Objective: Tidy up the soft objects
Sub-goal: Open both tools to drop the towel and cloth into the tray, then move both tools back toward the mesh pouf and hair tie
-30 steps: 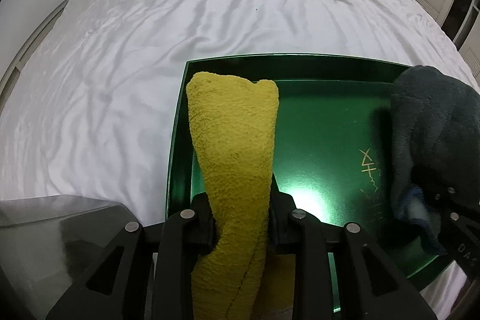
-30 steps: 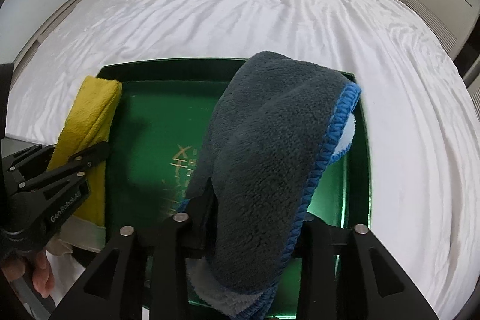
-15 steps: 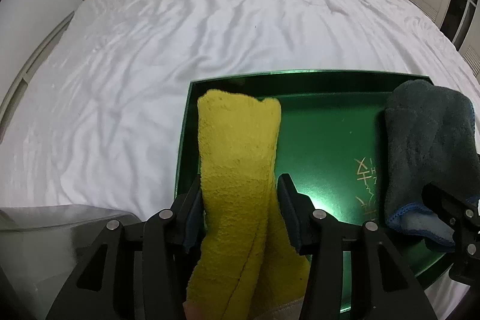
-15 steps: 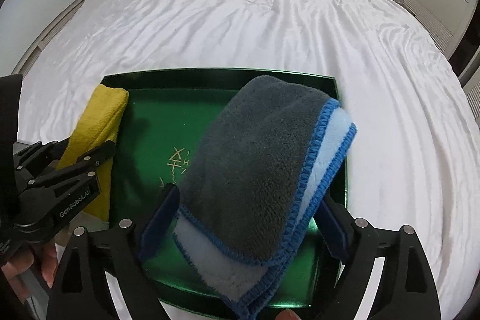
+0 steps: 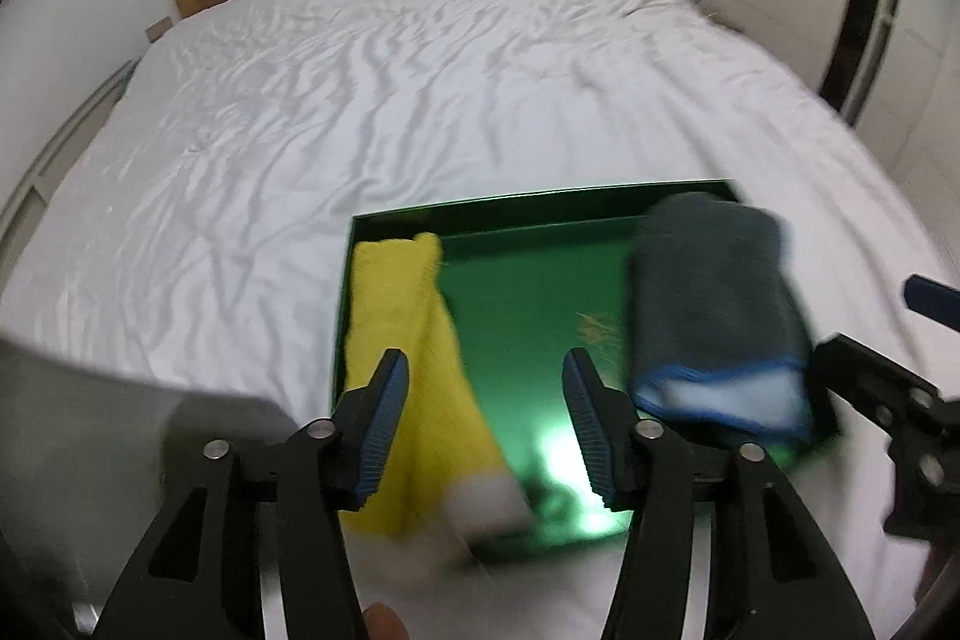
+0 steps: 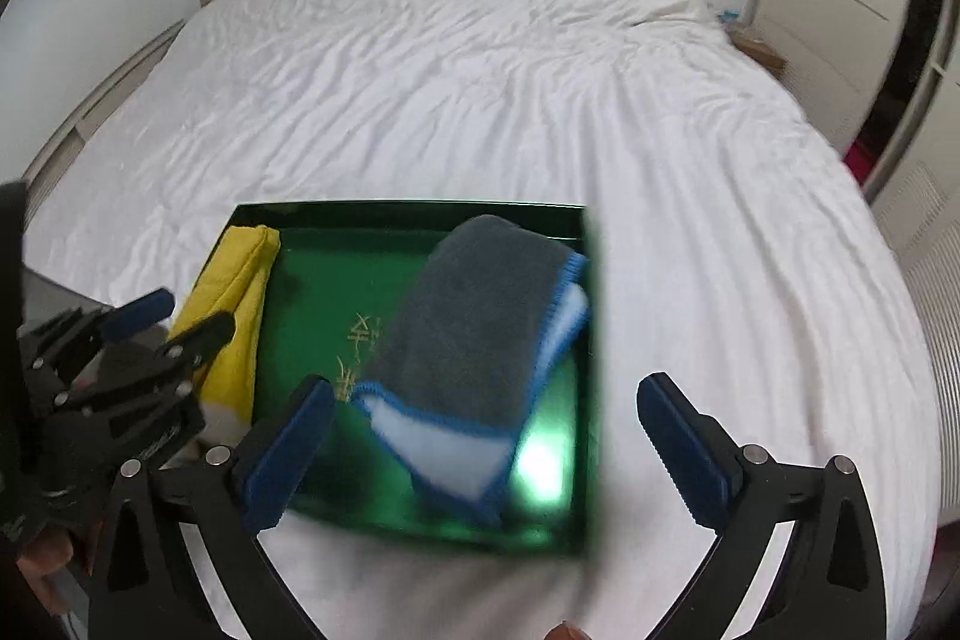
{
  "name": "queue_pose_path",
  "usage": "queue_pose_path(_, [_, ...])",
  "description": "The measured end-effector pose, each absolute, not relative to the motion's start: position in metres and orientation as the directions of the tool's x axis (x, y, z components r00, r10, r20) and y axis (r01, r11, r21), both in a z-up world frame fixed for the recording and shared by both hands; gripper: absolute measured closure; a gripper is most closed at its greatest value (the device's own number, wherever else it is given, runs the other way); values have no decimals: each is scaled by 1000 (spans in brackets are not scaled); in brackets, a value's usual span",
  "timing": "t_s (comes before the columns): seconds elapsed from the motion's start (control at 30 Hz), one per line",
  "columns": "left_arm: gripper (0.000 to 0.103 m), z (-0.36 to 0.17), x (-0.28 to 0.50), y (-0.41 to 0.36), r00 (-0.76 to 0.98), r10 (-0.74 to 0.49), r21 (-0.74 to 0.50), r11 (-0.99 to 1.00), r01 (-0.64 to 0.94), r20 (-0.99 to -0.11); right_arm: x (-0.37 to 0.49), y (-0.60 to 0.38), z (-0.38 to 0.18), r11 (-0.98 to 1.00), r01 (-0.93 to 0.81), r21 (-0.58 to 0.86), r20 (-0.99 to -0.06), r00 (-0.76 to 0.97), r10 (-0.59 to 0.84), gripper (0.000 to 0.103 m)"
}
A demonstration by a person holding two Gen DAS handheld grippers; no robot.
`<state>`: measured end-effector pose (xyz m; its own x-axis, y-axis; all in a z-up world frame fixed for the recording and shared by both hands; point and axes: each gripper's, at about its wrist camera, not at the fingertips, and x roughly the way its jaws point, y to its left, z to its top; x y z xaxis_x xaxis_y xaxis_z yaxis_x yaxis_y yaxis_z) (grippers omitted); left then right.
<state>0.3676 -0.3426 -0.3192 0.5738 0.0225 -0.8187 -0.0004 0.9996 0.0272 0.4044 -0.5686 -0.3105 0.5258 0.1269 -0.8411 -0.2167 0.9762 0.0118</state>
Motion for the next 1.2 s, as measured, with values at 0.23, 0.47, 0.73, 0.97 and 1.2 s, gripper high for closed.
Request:
queue_pose_path(0.23, [47,-258,262,-342,613,-143,-96,989,109,-777,318,-586,-265,989,-145,-22,-825,561,65,0])
queue_pose_path(0.47, [46,-230,158,-273,565,-159,-68,981,180,-809,218,-529,-224,980,-197,5,-835,538,112,0])
queue_pose_path(0.73, [46,-230,70,-128,493,65,107,993,57,-868,137,-397,-205,930,-354,97,-840,472,267,0])
queue_pose_path(0.97, [46,-247,14,-15,407,231,214,973,-88,-884,90,-295,-212,873,-454,178,-846,383,372,0])
queue_pose_path(1.2, [46,-286,6,39,385,203,169,978,-120,-901,65,-220,-246,841,-489,231,-862,298,411,3])
